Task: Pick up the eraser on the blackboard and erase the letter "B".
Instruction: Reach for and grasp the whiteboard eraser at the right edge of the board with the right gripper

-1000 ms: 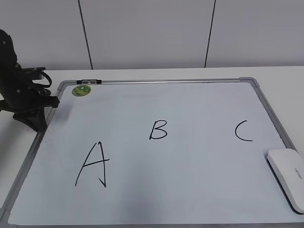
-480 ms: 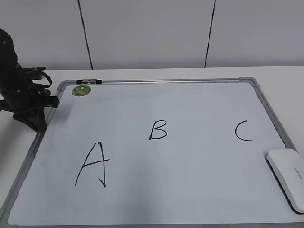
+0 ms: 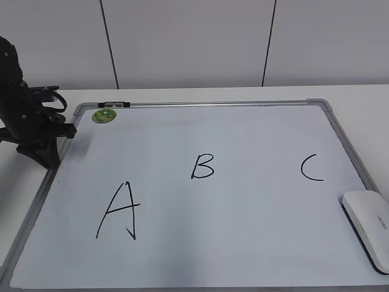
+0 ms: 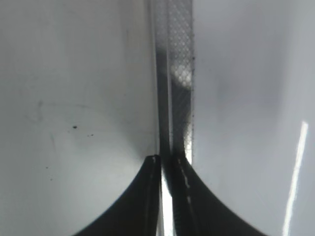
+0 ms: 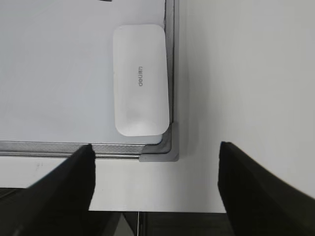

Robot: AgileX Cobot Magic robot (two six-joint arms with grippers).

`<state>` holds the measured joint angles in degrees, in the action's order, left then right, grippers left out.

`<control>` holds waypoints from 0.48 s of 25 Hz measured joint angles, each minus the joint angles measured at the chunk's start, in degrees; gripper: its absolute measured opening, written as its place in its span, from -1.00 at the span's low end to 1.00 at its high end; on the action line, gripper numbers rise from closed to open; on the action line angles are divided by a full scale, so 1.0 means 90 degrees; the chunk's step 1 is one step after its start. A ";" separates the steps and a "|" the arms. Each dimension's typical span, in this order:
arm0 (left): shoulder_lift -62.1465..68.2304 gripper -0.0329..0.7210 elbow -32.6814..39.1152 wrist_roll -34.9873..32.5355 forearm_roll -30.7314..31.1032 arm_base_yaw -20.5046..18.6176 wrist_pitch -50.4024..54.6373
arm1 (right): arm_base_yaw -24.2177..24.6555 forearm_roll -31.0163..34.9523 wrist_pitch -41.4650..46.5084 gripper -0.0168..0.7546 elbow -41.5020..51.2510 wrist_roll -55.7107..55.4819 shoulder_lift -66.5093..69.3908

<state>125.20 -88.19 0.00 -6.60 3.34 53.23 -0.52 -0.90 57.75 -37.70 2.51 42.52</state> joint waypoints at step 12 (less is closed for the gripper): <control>0.0000 -0.75 0.0000 0.0000 0.0040 0.0000 -0.0012 | -0.0193 0.0251 -0.0149 0.57 -0.0766 0.0646 0.2334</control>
<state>125.20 -88.19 0.00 -6.24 3.34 53.13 -2.25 1.36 56.40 -44.59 8.33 63.53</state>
